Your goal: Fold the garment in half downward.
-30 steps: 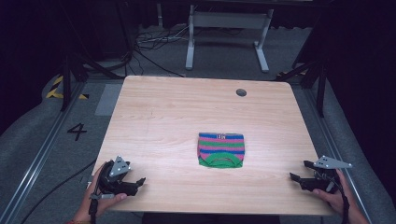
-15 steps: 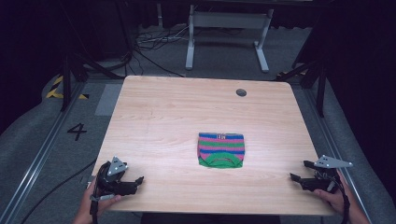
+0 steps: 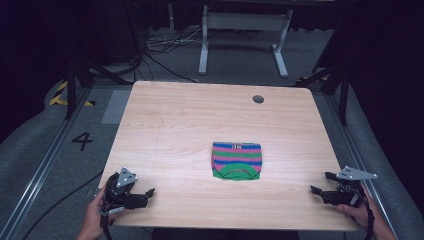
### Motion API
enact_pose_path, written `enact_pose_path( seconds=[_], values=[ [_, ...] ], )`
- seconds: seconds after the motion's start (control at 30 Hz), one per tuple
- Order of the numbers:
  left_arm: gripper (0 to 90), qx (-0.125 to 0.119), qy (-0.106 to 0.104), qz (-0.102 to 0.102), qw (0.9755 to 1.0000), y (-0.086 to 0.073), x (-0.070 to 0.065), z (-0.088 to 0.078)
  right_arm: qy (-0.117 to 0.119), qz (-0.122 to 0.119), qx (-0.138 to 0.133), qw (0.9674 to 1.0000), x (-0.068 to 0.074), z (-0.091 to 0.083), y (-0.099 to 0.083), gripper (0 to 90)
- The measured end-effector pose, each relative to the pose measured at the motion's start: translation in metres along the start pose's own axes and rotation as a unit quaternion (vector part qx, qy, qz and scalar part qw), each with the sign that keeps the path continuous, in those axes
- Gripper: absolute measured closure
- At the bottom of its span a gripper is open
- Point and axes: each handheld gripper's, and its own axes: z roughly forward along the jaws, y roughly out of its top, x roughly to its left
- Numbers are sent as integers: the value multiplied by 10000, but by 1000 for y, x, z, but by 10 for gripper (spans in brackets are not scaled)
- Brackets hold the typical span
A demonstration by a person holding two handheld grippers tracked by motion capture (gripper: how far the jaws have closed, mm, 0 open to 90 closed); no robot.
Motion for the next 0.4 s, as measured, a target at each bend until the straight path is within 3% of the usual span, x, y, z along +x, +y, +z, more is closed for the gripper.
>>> enact_pose_path(
  seconds=[0.4],
  values=[
    [128, 9, 8, -6, 10000, 0, 0, 0, 26, -19, 4, 10000, -1, 0, 0, 151]
  ],
)
